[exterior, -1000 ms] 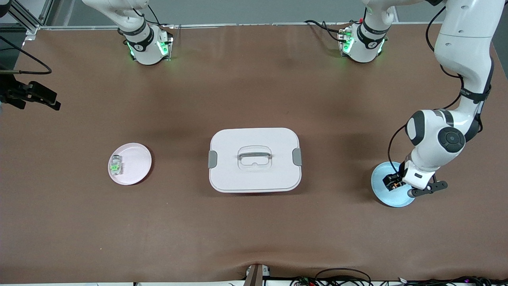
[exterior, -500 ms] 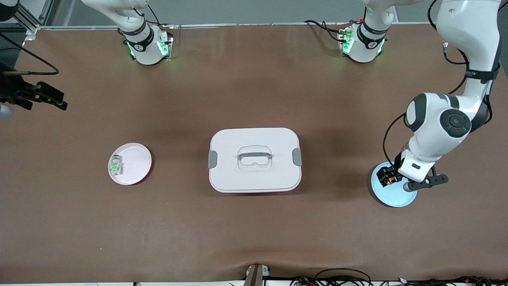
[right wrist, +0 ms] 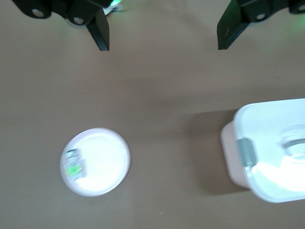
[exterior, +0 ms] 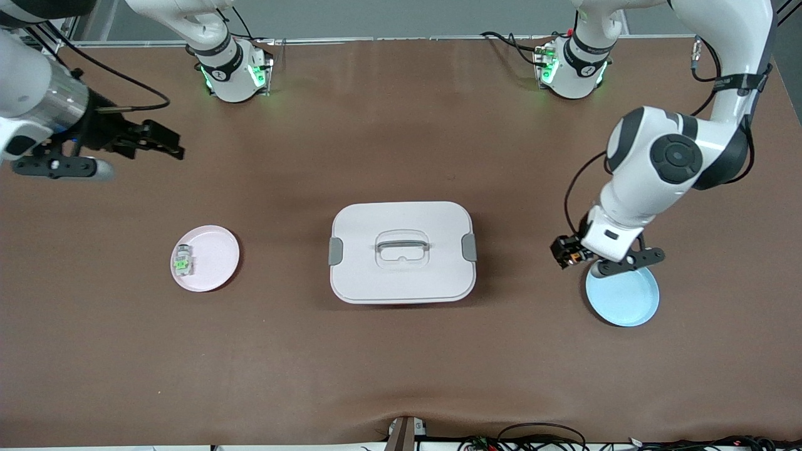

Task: Transfer orange switch to right arm and place
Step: 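Lift the switch with the left gripper while the right gripper approaches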

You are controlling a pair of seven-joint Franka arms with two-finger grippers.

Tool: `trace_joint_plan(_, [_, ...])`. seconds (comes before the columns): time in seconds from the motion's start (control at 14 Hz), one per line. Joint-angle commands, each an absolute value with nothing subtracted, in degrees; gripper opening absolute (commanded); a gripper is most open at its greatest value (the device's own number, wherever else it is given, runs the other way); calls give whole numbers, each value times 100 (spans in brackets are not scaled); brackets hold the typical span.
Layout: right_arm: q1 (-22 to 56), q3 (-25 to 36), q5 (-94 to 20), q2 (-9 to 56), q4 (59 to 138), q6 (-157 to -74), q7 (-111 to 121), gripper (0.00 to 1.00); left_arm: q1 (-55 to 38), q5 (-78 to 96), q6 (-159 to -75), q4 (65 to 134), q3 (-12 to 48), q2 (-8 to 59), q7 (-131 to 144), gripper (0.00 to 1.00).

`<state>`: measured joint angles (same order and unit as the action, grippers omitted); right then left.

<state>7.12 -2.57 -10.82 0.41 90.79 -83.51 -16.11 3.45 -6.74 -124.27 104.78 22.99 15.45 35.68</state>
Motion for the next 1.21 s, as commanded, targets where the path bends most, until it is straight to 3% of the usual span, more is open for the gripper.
trace_joint_plan(0.0, [992, -220, -1606, -9, 9289, -8603, -2195, 100, 361, -572, -11604, 9802, 2784, 1590, 4085, 0])
trace_joint_plan(0.36, [1494, -229, -2607, -447, 10412, -9998, -2435, 100, 28, 552, -10794, 8844, 3094, 1740, 4850, 0])
trace_joint_plan(0.64, [1880, -246, -3127, -694, 11196, -11054, -2670, 100, -456, 1456, -10731, 8438, 3094, 2038, 6192, 0])
trace_joint_plan(0.93, [2661, -246, -4198, -914, 12100, -12880, -2769, 100, -878, 2204, -10740, 8140, 3094, 2293, 7204, 0])
trace_joint_plan(1.14, [3268, -237, -4543, -853, 12339, -14015, -3145, 100, -1133, 2443, -10740, 7858, 3094, 2627, 7961, 0])
